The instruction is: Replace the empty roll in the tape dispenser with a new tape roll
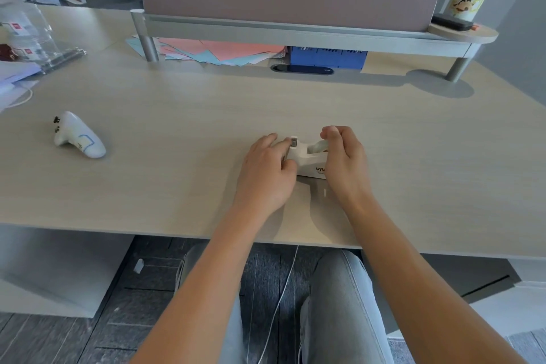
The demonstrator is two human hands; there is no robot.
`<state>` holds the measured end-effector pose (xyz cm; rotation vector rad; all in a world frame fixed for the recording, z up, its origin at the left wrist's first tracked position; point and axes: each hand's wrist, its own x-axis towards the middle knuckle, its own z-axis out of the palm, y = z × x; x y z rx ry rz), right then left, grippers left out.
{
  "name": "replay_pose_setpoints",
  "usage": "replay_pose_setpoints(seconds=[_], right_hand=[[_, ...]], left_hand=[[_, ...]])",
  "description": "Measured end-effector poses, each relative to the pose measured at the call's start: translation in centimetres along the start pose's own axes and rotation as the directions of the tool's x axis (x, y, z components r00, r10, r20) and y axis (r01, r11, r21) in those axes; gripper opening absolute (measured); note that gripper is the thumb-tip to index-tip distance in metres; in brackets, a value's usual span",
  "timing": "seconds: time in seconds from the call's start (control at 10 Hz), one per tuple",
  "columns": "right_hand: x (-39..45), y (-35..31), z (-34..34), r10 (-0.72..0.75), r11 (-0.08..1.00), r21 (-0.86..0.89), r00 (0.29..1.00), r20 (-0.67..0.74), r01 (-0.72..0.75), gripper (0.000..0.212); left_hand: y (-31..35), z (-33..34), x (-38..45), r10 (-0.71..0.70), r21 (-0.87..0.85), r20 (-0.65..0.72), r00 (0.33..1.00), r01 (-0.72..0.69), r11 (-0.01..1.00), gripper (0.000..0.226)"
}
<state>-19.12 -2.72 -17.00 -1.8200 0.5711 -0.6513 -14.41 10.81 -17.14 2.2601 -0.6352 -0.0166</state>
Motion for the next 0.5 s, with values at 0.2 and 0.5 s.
replay_pose_setpoints(seconds=[0.2, 0.5], right_hand=[[-1.2, -2.2, -2.8, -0.092, 0.995, 0.028, 0.989, -0.114, 0.096, 0.025], [-1.6, -8.7, -16.8, -0.283, 0.837, 0.42, 0.935, -0.213, 0.349, 0.016]], left_hand=[[-1.7, -1.3, 0.1, -0.015, 0.073, -0.017, 1.0, 0.016, 0.997, 0.042], [-7.3, -2.7, 1.2, -0.057, 0.427, -0.079, 0.995, 0.085, 0.9, 0.043]])
